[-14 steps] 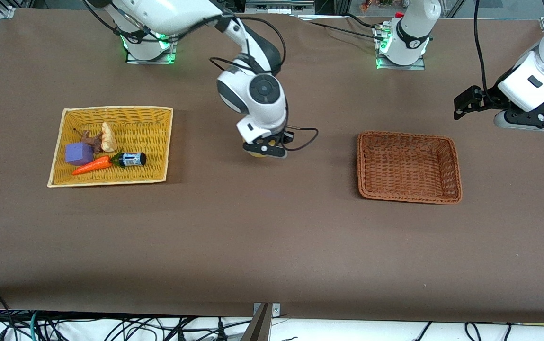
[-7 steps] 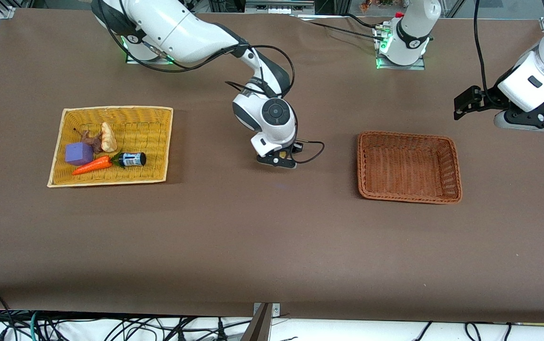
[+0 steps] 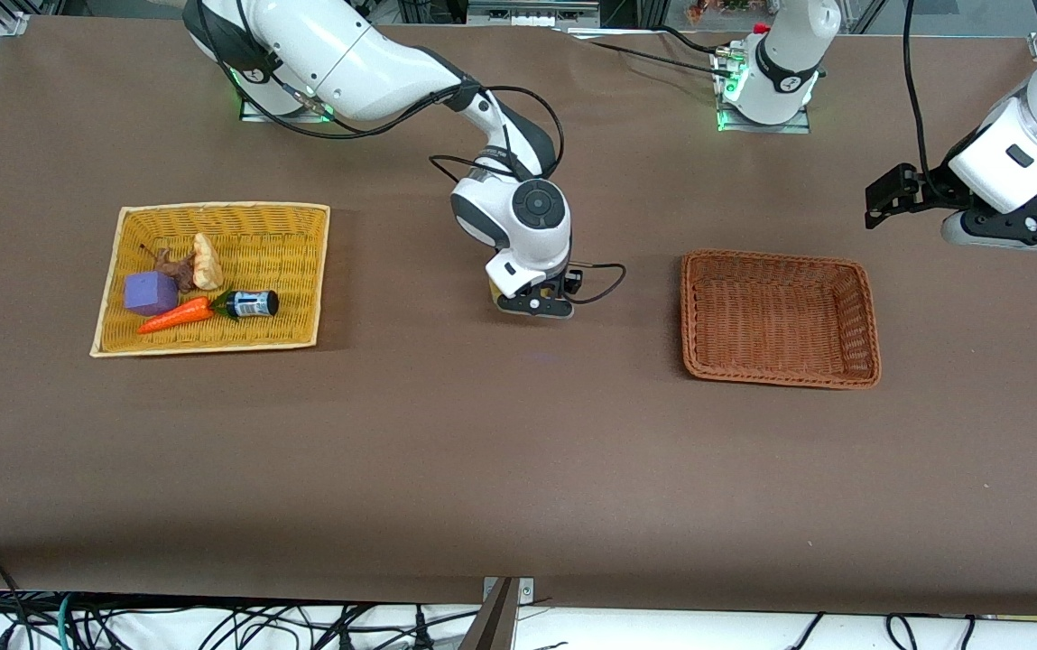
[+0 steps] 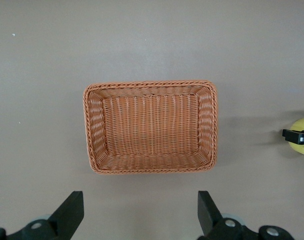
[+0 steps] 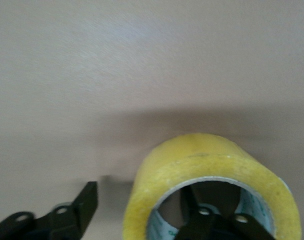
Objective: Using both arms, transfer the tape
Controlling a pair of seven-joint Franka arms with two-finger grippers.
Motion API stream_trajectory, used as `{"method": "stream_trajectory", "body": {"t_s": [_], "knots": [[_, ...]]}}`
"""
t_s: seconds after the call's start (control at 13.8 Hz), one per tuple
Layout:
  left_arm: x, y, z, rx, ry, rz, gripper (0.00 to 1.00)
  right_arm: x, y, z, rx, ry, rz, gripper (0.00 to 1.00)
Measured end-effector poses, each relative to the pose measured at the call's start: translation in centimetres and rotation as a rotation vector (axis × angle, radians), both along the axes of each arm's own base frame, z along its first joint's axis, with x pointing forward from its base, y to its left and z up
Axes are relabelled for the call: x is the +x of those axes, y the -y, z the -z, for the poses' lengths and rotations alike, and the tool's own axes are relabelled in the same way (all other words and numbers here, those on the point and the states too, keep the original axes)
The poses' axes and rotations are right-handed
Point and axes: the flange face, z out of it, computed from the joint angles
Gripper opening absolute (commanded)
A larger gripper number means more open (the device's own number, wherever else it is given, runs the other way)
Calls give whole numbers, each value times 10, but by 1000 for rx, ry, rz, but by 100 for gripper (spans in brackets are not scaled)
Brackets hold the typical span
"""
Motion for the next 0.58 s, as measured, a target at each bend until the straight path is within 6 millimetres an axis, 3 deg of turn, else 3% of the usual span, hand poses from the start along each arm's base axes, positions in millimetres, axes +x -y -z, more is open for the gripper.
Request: {"method": "stream_trajectory", "body": {"t_s": [0.15, 0.36, 0.51, 0.58], "knots": [[0, 0, 1, 0, -1, 0, 100, 6, -3, -23, -3, 16, -1, 100], [5, 4, 12, 0, -22, 7, 100, 22, 1, -93, -39, 52, -47, 100], [8, 11, 22, 1, -45, 19, 100, 42, 24, -144, -67, 88, -136, 100], [7, 15, 28, 3, -75, 29, 100, 58, 48, -166, -96, 90, -179, 100]]}}
